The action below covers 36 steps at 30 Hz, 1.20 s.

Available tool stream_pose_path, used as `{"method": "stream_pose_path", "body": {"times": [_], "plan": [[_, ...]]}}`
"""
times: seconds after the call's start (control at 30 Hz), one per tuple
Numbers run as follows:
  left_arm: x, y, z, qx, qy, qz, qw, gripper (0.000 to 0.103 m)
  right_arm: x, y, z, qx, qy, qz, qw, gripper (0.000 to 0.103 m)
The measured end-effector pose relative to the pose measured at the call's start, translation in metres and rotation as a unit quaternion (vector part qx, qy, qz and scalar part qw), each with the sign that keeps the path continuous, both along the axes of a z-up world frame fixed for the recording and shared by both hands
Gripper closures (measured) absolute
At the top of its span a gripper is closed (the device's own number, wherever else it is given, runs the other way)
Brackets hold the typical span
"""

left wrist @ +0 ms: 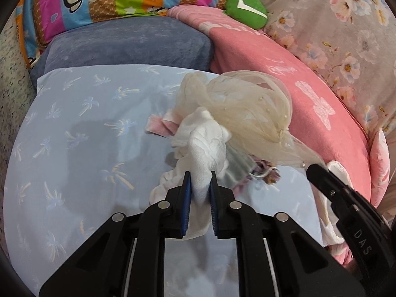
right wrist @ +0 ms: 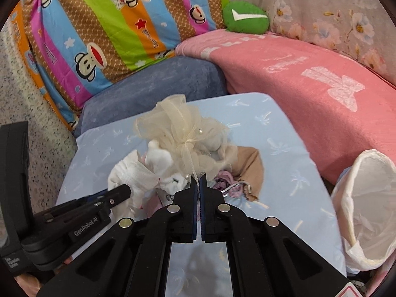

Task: Organize soft objects
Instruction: 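Carry the white glove and beige mesh over the wastebasket with both tools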

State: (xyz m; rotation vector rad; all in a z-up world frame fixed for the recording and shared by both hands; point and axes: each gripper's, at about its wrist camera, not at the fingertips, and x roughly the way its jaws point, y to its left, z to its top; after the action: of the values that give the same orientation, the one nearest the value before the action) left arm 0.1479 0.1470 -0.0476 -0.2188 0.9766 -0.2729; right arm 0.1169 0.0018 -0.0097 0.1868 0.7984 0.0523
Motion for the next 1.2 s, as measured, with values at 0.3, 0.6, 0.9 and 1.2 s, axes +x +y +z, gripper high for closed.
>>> {"method": "stream_pose_path", "body": {"times": [0.3, 0.6, 0.9, 1.2], "plan": [[-0.031, -0.037, 0.02, 0.002, -0.022, -0.039, 0.999, 0.089, -0.048, -0.035, 0.04, 0.006, -0.044, -0.026, 0.999, 0.102], [-0.053, -0.078, 0.032, 0.007, -0.036, -0.076, 0.9964, 0.089, -0.087, -0.077, 0.062, 0.013, -0.067, -0.057, 0.996, 0.102], [-0.075, -0.124, 0.038, 0.017, -0.044, -0.115, 0.9923, 0.089, -0.12, -0.122, 0.074, 0.011, -0.082, -0.088, 0.993, 0.102], [-0.089, -0.177, 0.04, 0.029, -0.047, -0.161, 0.9854, 0.089, -0.146, -0.175, 0.078, 0.021, -0.092, -0.129, 0.987, 0.102]]}}
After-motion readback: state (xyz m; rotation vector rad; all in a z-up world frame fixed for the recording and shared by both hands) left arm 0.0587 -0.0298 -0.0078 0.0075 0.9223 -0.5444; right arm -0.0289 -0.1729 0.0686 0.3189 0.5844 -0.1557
